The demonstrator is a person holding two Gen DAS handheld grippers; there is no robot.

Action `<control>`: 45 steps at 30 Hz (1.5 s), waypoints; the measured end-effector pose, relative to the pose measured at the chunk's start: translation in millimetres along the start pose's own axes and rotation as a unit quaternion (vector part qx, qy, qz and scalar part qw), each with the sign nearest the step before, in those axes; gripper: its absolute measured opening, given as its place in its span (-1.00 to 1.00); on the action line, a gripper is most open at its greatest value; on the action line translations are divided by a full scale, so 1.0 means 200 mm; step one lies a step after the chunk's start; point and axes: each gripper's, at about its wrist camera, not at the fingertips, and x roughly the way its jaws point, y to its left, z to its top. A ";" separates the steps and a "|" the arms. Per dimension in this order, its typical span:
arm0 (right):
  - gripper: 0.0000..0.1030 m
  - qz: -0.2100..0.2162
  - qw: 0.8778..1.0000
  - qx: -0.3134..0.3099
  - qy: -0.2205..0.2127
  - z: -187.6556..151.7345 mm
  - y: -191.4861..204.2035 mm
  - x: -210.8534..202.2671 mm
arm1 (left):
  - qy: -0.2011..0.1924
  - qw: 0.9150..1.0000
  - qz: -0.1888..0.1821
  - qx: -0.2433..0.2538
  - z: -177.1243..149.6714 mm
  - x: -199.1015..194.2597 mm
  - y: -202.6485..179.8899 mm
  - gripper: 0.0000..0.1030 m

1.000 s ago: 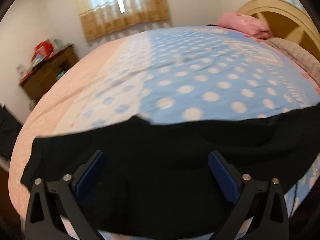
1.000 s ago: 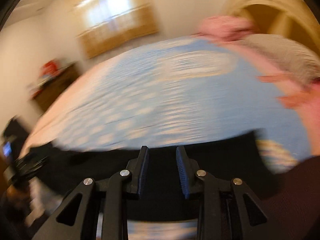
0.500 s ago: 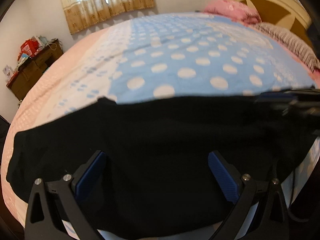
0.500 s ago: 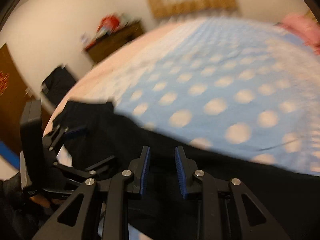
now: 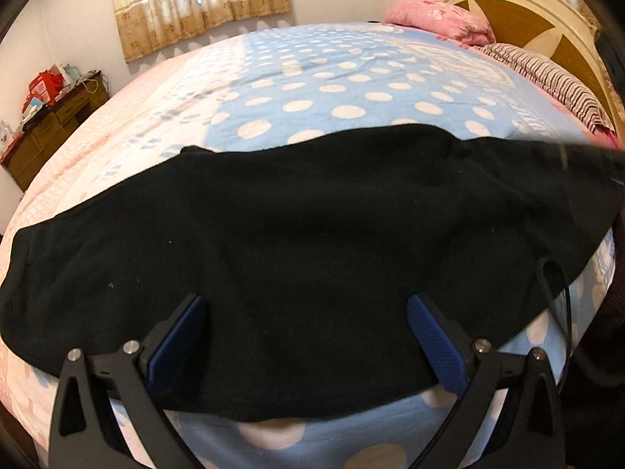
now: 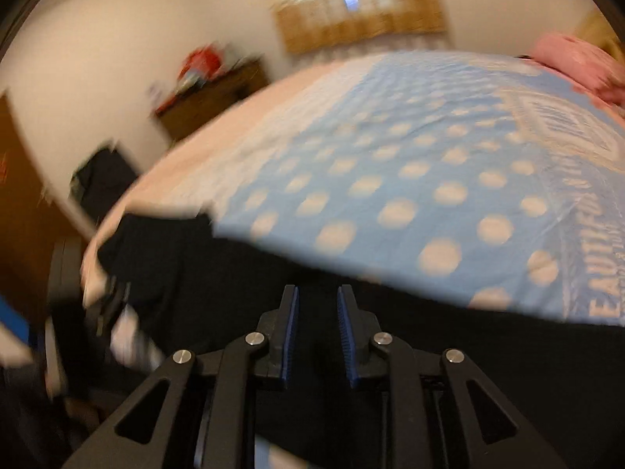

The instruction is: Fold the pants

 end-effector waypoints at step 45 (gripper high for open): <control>-0.06 -0.150 0.972 0.153 -0.100 -0.32 -0.33 -0.61 | -0.012 0.998 0.052 -0.043 0.29 0.05 0.13 1.00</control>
